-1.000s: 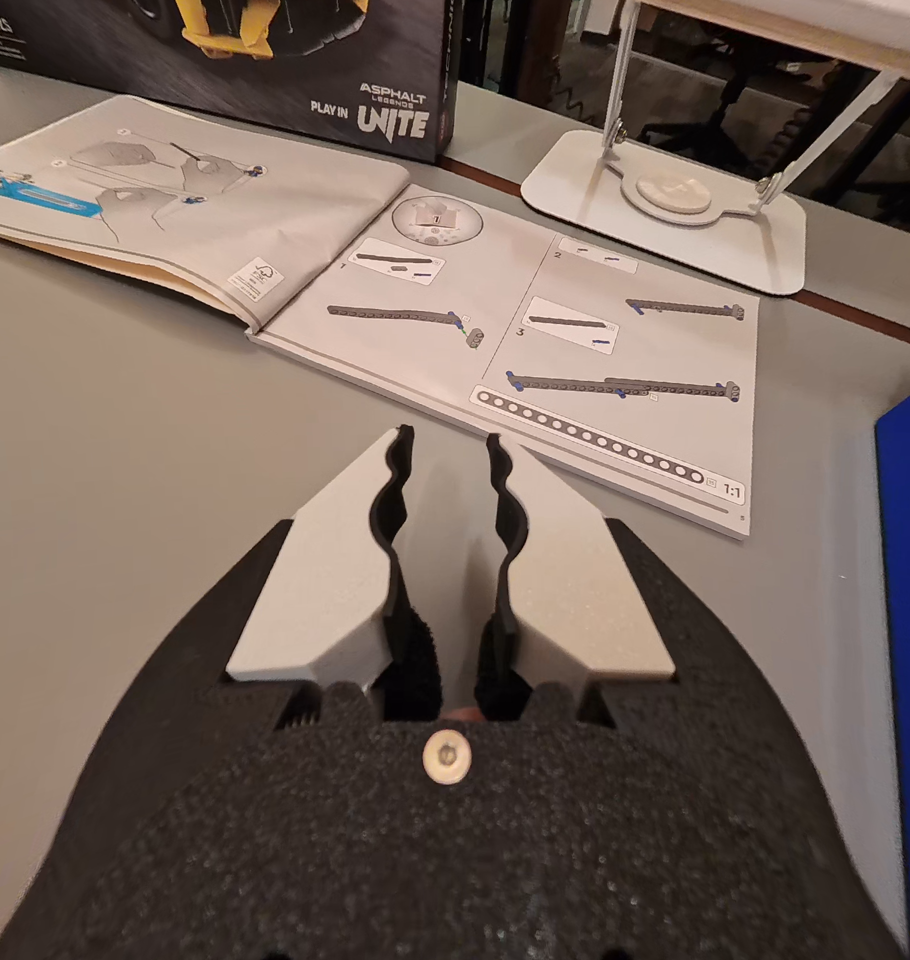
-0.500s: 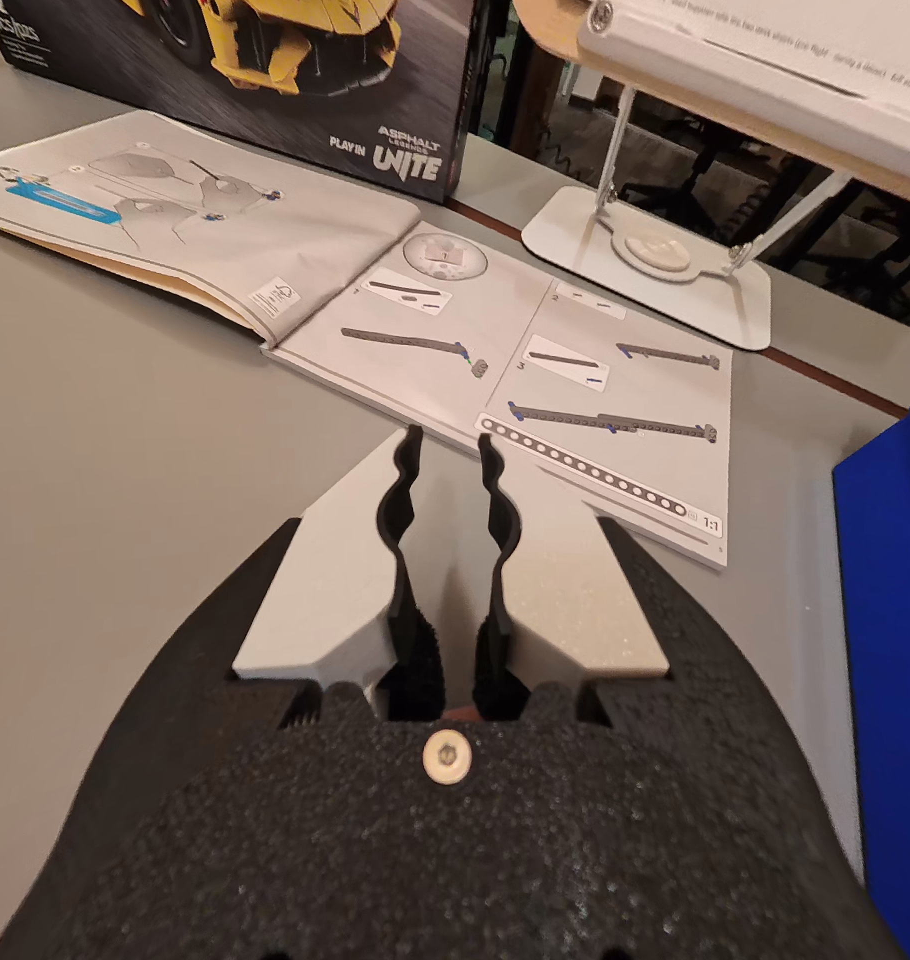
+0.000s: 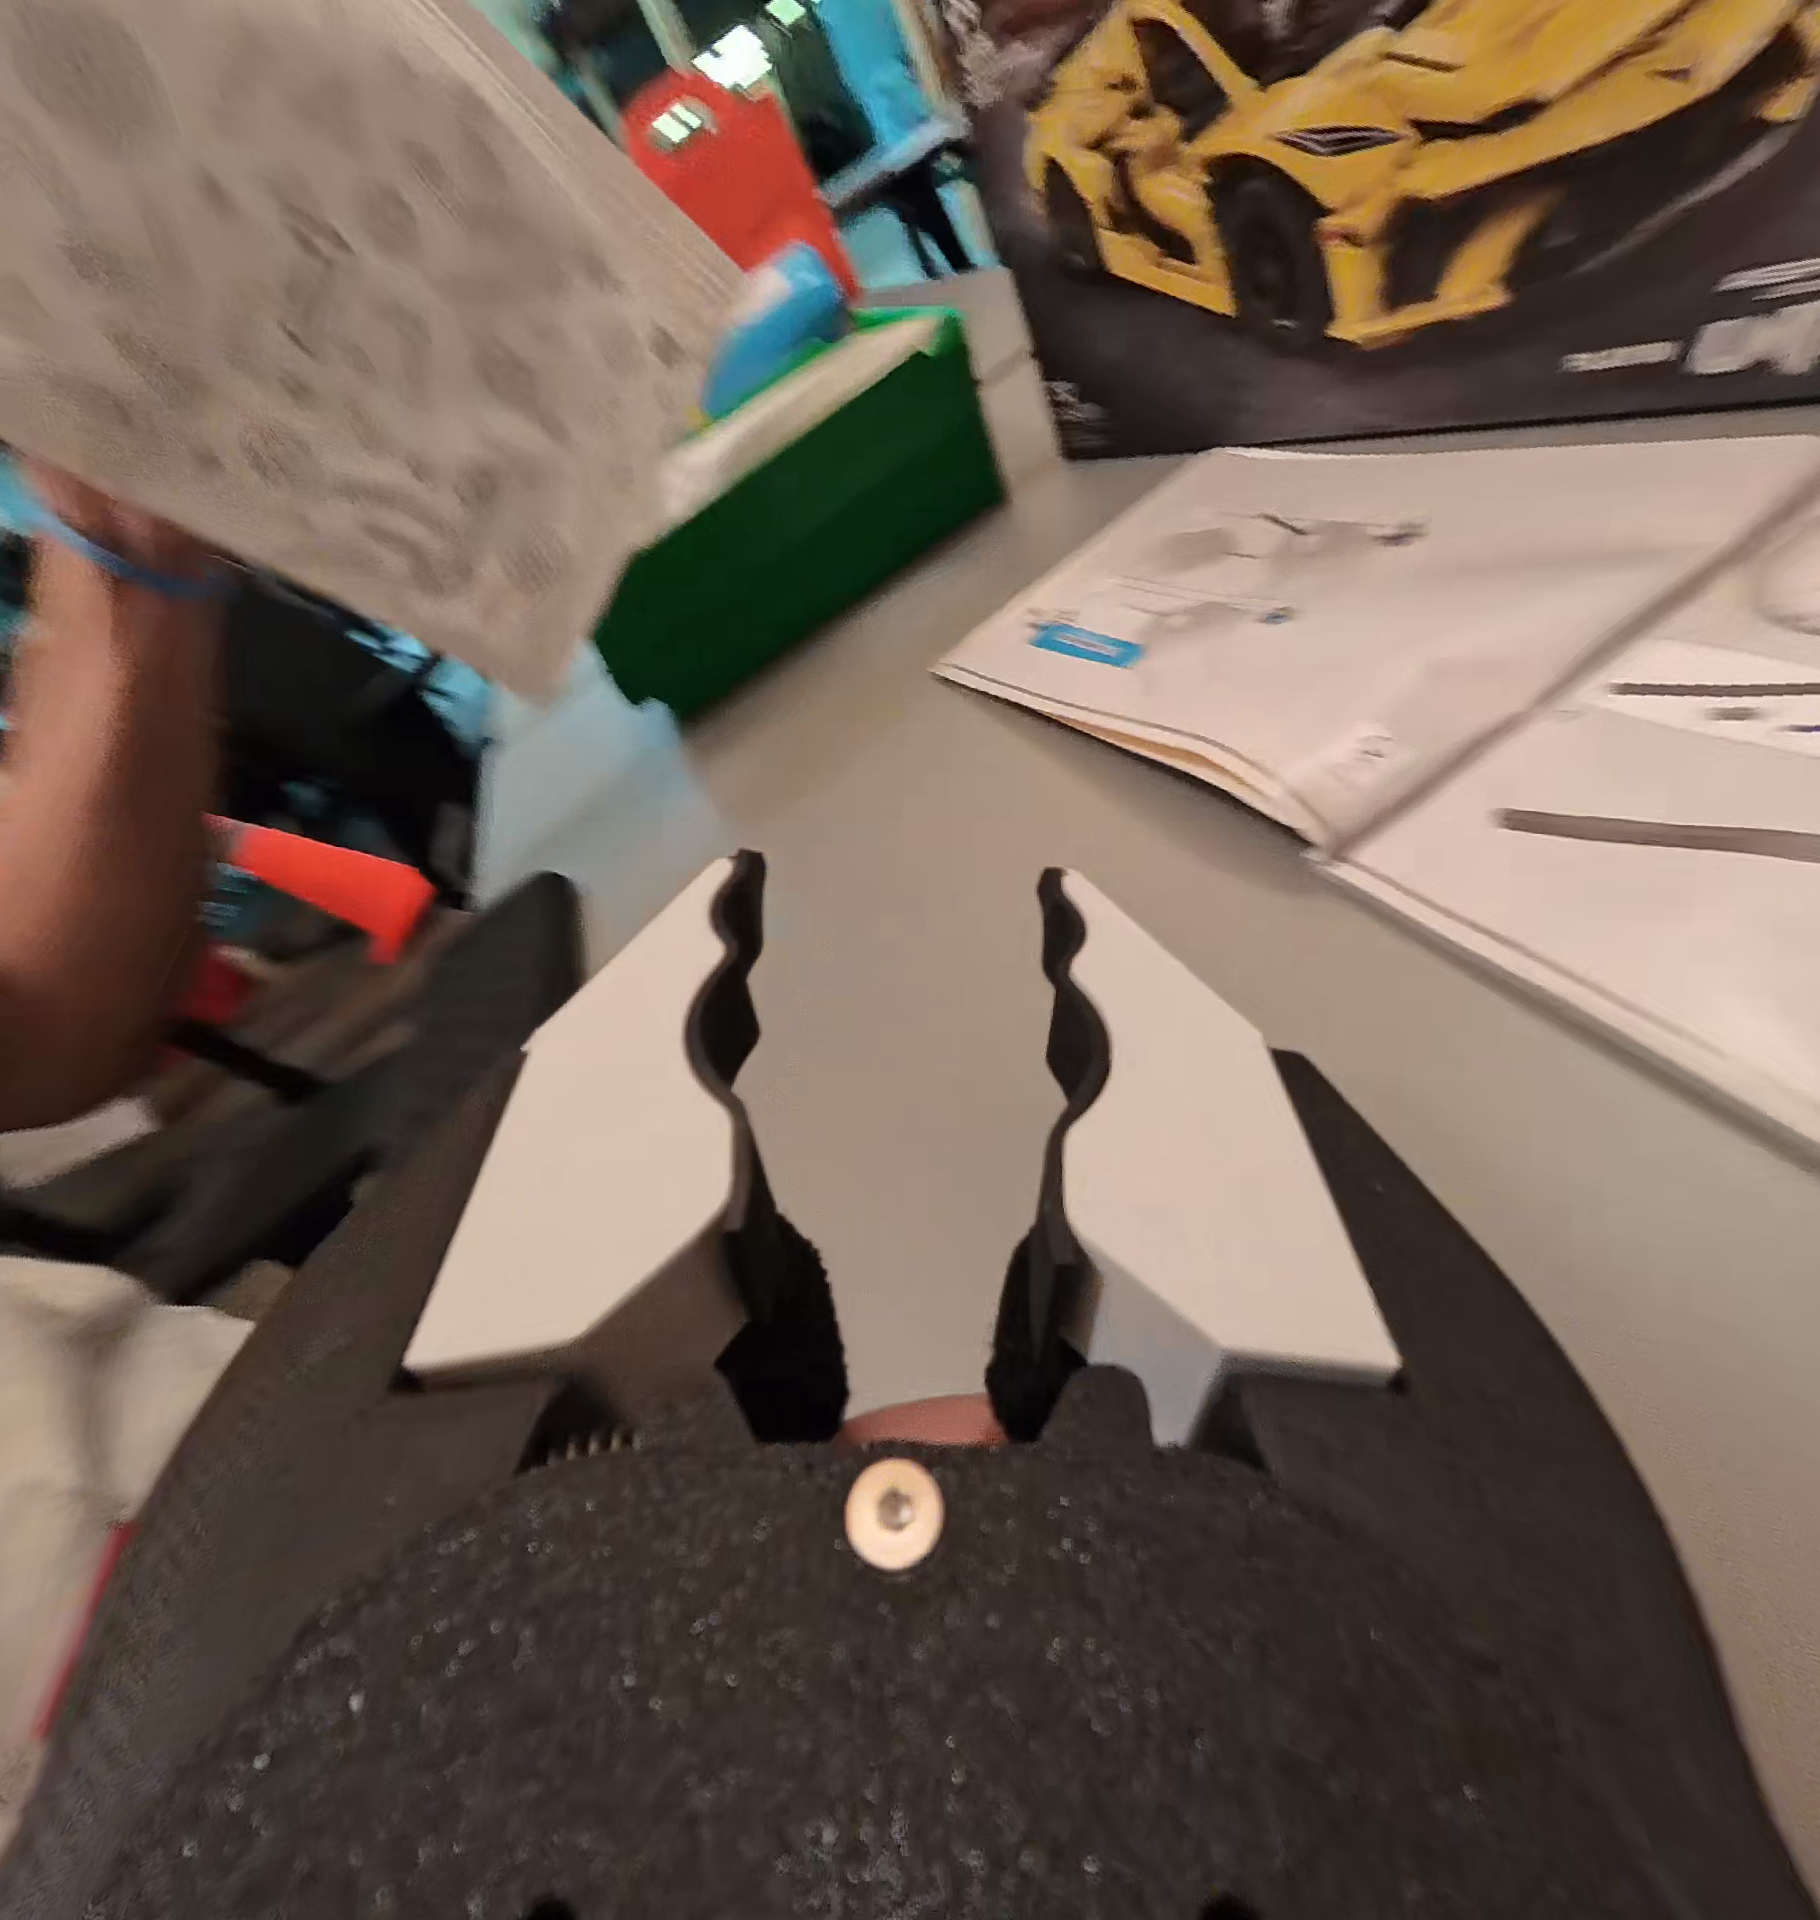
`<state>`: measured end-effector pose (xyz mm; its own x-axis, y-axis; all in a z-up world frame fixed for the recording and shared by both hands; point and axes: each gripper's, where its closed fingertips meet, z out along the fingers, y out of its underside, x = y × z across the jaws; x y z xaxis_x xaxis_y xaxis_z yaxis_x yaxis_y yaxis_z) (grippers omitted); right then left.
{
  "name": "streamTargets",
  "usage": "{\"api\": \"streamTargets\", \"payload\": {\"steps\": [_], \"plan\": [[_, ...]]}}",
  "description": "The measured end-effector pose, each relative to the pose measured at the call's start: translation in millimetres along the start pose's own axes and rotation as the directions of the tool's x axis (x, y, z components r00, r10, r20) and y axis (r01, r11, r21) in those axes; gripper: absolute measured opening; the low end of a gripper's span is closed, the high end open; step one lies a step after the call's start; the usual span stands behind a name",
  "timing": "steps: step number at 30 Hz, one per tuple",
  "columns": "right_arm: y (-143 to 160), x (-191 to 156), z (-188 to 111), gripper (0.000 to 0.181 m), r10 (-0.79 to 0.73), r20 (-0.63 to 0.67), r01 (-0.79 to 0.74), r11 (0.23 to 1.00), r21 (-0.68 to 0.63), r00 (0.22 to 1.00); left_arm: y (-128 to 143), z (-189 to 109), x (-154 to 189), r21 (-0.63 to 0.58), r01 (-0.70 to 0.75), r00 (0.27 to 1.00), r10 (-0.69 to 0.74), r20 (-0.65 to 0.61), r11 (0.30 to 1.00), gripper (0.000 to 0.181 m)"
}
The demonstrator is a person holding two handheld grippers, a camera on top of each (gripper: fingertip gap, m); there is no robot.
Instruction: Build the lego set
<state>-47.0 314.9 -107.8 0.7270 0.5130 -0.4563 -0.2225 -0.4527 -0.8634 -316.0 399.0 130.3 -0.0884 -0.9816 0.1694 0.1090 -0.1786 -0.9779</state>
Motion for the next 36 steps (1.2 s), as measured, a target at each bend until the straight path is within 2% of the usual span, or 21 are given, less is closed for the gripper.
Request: {"api": "streamTargets", "payload": {"steps": [4,6,9,10,11,13,15,18,20,24,27,29,34,35,36], "plan": [[-21,-29,-1,0.063,0.123,0.235,-0.152,0.982,0.109,0.964,21,61,51,-0.042,0.034,0.964,-0.044,-0.264,0.999,0.0],[-24,-36,-2,0.078,0.194,0.344,-0.25,0.96,0.124,0.919,32,88,71,-0.056,0.041,0.927,-0.059,-0.371,0.998,0.0],[-26,-41,-11,0.089,0.301,0.522,-0.407,0.908,0.099,0.798,66,123,79,-0.131,0.014,0.9,-0.069,-0.431,0.991,0.0],[-30,-44,-16,0.089,0.312,0.562,-0.44,0.892,0.106,0.766,80,130,79,-0.157,0.019,0.89,-0.088,-0.447,0.987,0.0],[-34,-46,-21,0.077,0.287,0.585,-0.434,0.892,0.125,0.759,95,136,76,-0.187,0.03,0.883,-0.114,-0.455,0.982,0.0],[-35,-45,-28,0.025,0.188,0.554,-0.338,0.923,0.182,0.811,124,143,61,-0.245,0.057,0.891,-0.16,-0.425,0.968,0.0],[-31,-36,-34,0.014,0.137,0.46,-0.255,0.945,0.206,0.877,146,142,35,-0.288,0.102,0.921,-0.2,-0.335,0.952,0.0],[-19,-37,-37,0.011,0.014,0.32,-0.071,0.984,0.166,0.947,179,136,7,-0.369,0.16,0.943,-0.253,-0.217,0.915,0.003],[-11,-39,-39,0.01,-0.055,0.279,0.019,0.991,0.129,0.959,194,134,-1,-0.397,0.192,0.942,-0.282,-0.182,0.897,0.007],[1,-43,-42,0.009,-0.083,0.305,0.065,0.995,0.071,0.949,188,142,-1,-0.317,0.243,0.921,-0.321,-0.222,0.917,0.021],[3,-46,-42,0.01,-0.036,0.355,0.008,0.997,0.08,0.934,174,150,3,-0.275,0.274,0.892,-0.35,-0.286,0.922,0.02],[2,-46,-42,0.01,0.0,0.379,-0.038,0.995,0.095,0.925,162,153,12,-0.242,0.283,0.866,-0.356,-0.352,0.928,0.006],[3,-46,-40,0.01,0.041,0.384,-0.09,0.99,0.111,0.923,149,159,21,-0.26,0.215,0.882,-0.302,-0.363,0.941,0.0],[2,-45,-39,0.014,0.047,0.371,-0.094,0.989,0.11,0.927,146,159,24,-0.273,0.184,0.89,-0.278,-0.361,0.944,0.0],[-1,-40,-40,0.028,0.056,0.331,-0.1,0.988,0.119,0.942,143,158,27,-0.292,0.143,0.898,-0.248,-0.363,0.946,0.0]]}}
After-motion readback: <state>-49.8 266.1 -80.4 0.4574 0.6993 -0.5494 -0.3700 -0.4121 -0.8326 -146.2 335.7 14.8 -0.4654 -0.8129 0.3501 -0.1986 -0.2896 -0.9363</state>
